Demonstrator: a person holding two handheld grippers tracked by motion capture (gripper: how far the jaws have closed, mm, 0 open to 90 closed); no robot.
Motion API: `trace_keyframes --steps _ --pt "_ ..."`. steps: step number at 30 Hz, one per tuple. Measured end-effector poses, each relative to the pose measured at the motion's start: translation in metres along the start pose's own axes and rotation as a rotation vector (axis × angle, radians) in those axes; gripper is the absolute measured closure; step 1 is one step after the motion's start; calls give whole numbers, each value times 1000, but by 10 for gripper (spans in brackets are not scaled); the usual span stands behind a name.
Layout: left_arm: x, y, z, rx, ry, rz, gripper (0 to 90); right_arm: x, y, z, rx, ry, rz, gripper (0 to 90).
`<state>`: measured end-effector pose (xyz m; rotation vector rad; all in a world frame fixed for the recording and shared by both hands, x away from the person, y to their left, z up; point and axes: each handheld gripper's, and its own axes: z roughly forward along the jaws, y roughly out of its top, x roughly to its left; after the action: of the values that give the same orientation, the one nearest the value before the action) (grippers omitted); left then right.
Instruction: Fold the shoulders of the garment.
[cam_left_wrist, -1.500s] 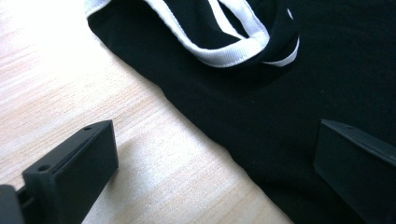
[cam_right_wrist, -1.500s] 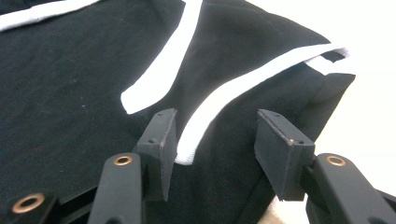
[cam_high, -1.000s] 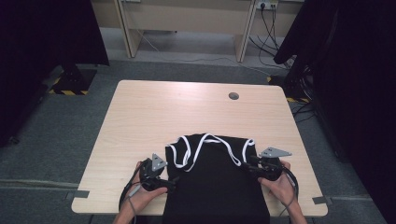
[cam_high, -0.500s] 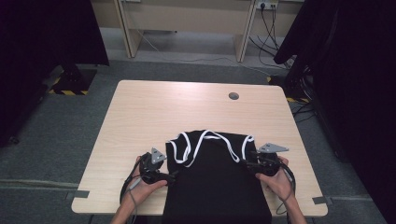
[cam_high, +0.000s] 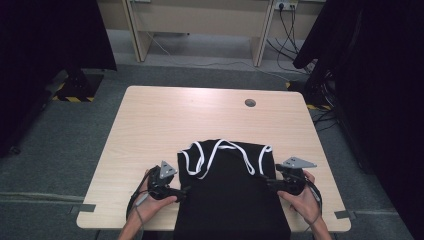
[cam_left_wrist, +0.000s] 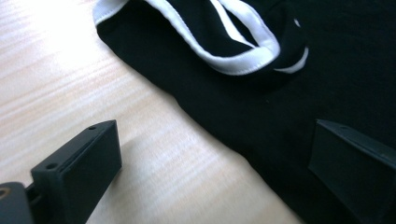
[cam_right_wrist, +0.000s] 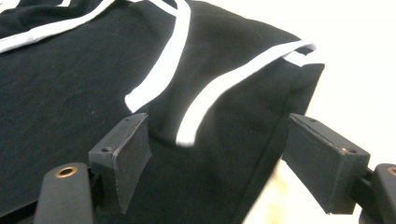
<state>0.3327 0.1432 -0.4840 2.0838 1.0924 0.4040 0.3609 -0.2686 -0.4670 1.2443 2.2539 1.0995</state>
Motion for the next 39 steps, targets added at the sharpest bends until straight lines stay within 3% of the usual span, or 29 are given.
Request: trace_keyframes --steps 6,19,31,39 --pt "-2 -5 -8 -8 -32 -6 20 0 -10 -9 7 -3 13 194" --pt "-3 -18 -17 -4 -23 -4 19 6 -24 -25 -7 1 14 194" --pt "-4 -22 -21 2 -15 16 10 10 -37 -28 2 10 26 170" --pt "-7 -23 -21 12 4 33 7 11 -43 -35 19 -13 26 167"
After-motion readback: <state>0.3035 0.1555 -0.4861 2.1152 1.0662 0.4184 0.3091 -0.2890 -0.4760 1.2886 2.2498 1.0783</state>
